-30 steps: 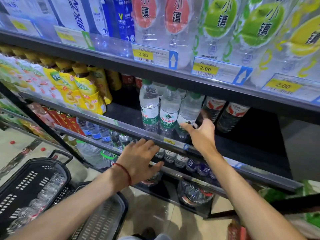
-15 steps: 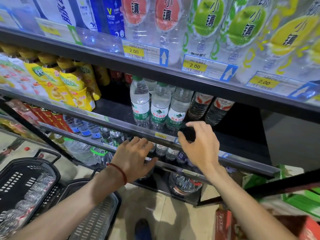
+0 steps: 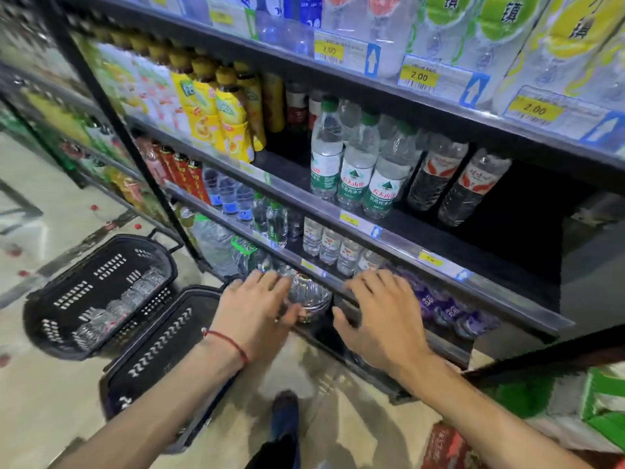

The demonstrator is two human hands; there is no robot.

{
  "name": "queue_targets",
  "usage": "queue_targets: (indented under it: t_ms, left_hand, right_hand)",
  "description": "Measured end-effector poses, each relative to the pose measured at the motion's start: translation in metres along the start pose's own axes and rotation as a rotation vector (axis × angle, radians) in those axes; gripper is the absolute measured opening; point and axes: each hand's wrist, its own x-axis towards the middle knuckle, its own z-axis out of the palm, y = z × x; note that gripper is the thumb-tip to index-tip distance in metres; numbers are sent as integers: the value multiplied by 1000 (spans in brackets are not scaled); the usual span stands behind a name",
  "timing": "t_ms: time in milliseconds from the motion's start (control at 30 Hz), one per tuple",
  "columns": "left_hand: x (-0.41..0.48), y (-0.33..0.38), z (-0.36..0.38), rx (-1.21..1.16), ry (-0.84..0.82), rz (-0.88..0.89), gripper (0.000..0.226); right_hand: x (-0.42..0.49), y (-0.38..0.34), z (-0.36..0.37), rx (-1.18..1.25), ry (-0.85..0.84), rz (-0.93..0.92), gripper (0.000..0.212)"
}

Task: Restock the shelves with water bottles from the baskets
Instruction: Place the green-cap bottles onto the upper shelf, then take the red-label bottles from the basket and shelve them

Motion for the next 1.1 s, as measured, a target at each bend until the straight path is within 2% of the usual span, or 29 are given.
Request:
queue_targets:
  t_ms: [167,300,533,800,1100]
  left_hand:
    - [-94,-1,-15,57,-41,-169,47]
    - [-165,-14,-27,111,-66,-277,46]
    - [-272,-55,-35,88,-59,-501,44]
    - [-394,-167,-34,46,-47,-683,42]
    - [-496,-319,-61,57,-62,-629,47]
  right_hand:
    - [-33,-45,17,122,88,-163,33]
    - [-56,-98,19,227,54,-300,34]
    - [-76,-196,29,229,-54,-512,35]
    - [-86,-365,51,266,-134,-611,25]
    - [-80,-539,67,268,-134,-602,27]
